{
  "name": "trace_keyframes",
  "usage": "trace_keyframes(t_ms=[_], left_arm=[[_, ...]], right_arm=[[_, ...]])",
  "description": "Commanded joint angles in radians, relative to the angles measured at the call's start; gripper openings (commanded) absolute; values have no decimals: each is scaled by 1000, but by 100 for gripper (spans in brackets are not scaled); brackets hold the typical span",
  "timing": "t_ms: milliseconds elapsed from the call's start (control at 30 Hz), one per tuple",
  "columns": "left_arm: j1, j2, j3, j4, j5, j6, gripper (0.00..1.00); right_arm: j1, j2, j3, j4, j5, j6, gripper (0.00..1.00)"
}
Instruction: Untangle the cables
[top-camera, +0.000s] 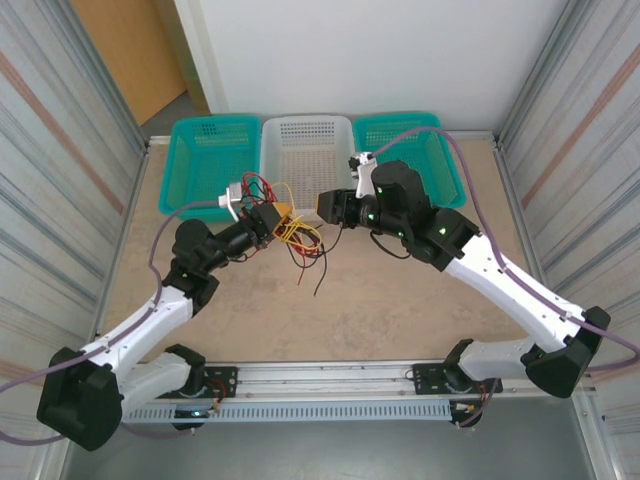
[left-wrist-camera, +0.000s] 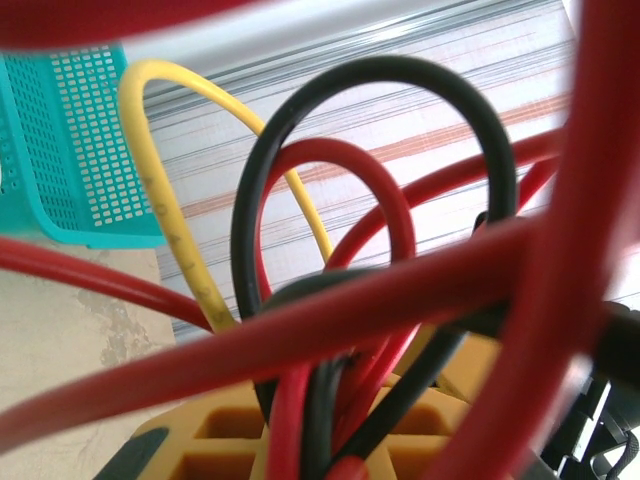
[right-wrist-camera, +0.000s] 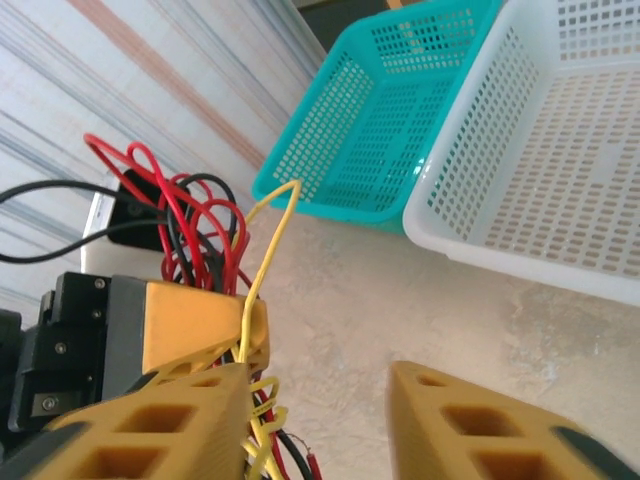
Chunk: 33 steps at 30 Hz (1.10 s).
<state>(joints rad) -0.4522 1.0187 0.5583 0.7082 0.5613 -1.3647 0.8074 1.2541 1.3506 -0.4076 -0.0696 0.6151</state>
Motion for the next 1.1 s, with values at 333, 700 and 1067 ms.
trace_keyframes(t_ms=[333,700,1067], left_arm=[[5,-22,83,-97,-6,63,0],[5,-5,94,-66,7,35,0],[13,-34,87,-123,11,51,0]], right_arm=[[-2,-49,34,-93,-39,-20,39],[-14,-45,31,-89,-52,-18,0],[-69,-72,-18,-22,-136,20,61]])
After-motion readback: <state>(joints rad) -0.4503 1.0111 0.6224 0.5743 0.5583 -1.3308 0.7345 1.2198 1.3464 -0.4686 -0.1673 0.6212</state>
